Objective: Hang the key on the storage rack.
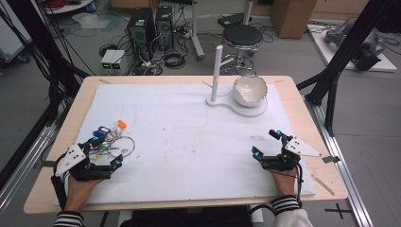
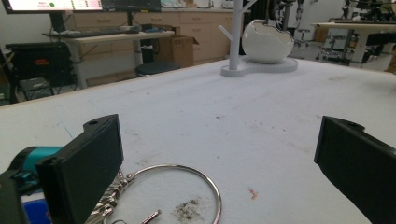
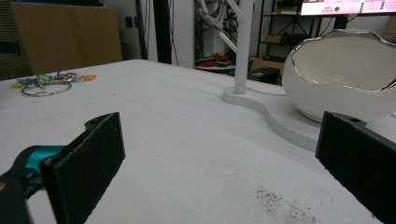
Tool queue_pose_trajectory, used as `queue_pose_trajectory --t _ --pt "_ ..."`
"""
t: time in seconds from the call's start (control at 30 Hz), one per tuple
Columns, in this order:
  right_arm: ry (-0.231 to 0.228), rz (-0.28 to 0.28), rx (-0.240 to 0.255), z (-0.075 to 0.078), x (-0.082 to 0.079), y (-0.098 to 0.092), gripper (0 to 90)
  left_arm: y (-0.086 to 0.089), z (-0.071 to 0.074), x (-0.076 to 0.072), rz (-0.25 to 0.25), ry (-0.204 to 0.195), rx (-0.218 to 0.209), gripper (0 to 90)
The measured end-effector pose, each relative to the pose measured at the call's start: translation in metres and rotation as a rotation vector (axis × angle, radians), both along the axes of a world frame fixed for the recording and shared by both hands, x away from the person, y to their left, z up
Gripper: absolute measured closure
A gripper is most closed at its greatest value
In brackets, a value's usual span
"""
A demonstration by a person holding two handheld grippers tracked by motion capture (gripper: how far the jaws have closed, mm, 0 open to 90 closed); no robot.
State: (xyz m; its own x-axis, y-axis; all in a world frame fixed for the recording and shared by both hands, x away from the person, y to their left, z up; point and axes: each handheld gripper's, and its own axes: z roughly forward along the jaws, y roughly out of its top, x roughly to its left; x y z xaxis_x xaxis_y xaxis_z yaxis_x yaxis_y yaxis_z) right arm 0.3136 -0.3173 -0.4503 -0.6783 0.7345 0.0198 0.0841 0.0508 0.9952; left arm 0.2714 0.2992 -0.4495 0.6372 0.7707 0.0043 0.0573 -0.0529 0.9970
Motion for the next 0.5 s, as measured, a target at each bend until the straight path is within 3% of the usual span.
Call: queue_pose_trajectory --t 0.07,0.27,0.5 --pt "0.001 -0.001 0.001 0.0 0.0 0.0 0.8 0.002 0.001 0.002 -0.01 0.004 0.026 1.7" --pt "0.001 0.001 0.003 0.0 0.0 0.0 0.8 0.013 0.004 0.004 -0.029 -0.009 -0.007 1.7" --pt "0.003 -0.001 0.007 0.0 0.001 -0.001 0.8 0.033 0.013 0.016 -0.124 0.028 -0.01 1.7"
